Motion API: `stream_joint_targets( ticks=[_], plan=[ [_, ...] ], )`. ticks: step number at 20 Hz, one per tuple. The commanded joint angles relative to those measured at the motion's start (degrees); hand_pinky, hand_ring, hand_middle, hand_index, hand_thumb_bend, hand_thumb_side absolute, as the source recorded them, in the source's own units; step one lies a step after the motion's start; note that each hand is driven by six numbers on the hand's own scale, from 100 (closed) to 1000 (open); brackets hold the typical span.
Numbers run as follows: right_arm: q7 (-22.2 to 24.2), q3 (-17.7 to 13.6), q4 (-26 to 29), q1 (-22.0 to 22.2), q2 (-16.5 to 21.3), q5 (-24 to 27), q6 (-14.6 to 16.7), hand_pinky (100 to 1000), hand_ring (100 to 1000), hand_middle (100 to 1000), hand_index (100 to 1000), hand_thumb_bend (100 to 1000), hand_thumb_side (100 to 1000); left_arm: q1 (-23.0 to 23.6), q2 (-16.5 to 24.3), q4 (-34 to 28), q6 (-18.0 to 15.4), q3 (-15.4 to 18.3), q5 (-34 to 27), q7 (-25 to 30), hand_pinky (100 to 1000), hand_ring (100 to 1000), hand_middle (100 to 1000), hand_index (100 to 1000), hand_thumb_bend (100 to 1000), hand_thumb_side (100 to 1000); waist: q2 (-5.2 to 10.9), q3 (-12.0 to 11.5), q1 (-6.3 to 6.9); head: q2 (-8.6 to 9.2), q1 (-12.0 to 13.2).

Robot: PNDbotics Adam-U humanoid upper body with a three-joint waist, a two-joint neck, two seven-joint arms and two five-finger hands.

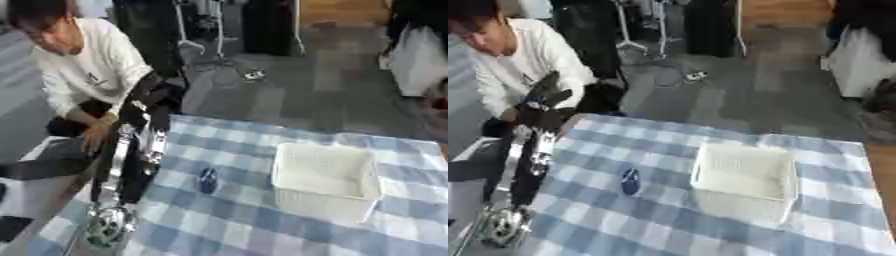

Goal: Pick up objects on the table and place them in the box.

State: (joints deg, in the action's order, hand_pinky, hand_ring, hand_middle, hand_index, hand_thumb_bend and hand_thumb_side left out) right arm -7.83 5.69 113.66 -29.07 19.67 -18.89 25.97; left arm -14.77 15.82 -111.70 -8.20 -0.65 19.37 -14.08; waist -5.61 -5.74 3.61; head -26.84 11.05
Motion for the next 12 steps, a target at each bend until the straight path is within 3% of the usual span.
stream_joint_targets(
  ticks=[1,12],
  plan=[
    [-0.1,-0.1,0.9,-1.0,0.8,-0.3,-0.2,535,515,577,646,202,1000,-0.7,1.0,-0.6,0.0,0.2,0.2,0.4,801,896,1000,1000,755,924,0.96,-0.1,-0.01,0.68,0.3],
    [-0.1,-0.1,0.9,-0.9,0.9,-0.5,-0.3,534,514,576,641,205,1000,-0.9,1.0,-0.7,-0.8,0.2,0.2,0.1,804,897,1000,1000,753,925,0.98,-0.2,-0.07,0.72,0.3]
  ],
)
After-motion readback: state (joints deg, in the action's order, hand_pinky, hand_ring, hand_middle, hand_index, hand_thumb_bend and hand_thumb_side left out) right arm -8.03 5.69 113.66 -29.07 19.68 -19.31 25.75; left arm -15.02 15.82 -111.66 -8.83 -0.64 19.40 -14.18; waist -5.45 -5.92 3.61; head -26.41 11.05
